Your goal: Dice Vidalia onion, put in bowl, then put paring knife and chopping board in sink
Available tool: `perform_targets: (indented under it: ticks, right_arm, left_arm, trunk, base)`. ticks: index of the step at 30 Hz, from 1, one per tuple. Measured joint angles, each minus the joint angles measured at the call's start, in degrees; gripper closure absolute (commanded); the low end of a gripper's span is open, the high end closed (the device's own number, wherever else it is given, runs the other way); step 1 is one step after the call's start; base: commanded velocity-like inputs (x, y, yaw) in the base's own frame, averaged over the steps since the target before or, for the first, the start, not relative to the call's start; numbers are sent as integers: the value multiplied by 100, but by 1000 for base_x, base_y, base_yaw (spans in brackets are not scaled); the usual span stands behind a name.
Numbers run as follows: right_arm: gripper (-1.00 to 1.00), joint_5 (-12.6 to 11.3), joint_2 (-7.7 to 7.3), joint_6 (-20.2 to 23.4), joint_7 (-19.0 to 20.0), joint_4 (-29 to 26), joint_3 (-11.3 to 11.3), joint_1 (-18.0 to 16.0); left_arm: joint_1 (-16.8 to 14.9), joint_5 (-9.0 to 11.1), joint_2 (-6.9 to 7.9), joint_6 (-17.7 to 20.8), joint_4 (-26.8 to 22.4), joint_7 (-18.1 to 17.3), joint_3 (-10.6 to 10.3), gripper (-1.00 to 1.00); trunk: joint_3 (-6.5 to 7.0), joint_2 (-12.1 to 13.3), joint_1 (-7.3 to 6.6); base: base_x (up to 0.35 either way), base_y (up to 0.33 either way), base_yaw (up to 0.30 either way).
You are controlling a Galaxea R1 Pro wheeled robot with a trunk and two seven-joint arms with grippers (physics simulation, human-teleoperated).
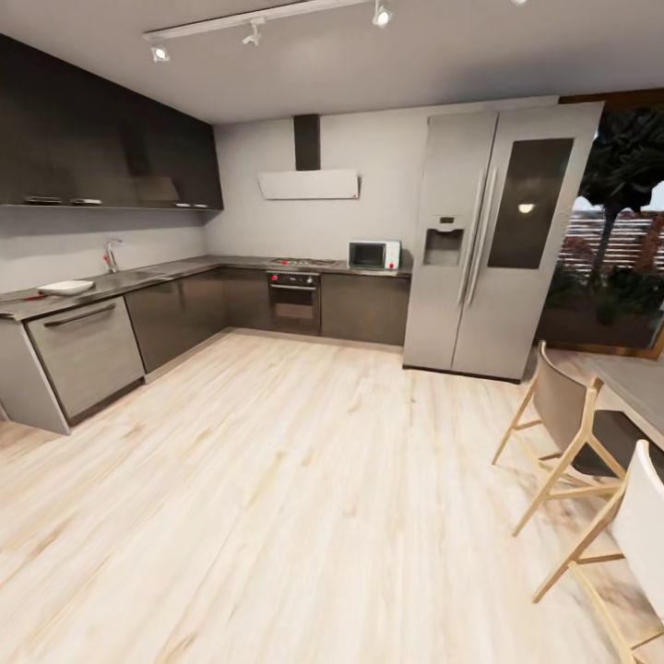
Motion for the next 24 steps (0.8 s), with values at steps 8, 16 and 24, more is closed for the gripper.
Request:
perform_targets:
  ticks: [8,16,24]
  right_arm:
    - [-100,0,0,0,0,0,0,0]
    - [-100,0,0,-6,0,0,0,0]
    - [-100,0,0,-9,0,0,0,0]
  left_arm:
    - [0,-1,0,0,0,0,0,-100]
    - [-3,-1,0,0,-5,0,-4,-100]
    - [-1,-2,-4,0,-15,0,-13,-100]
  trunk:
    - [0,0,0]
    - [0,0,0]
    - [0,0,0]
  base:
    - [345,0,104]
    - [345,0,121]
    - [345,0,129]
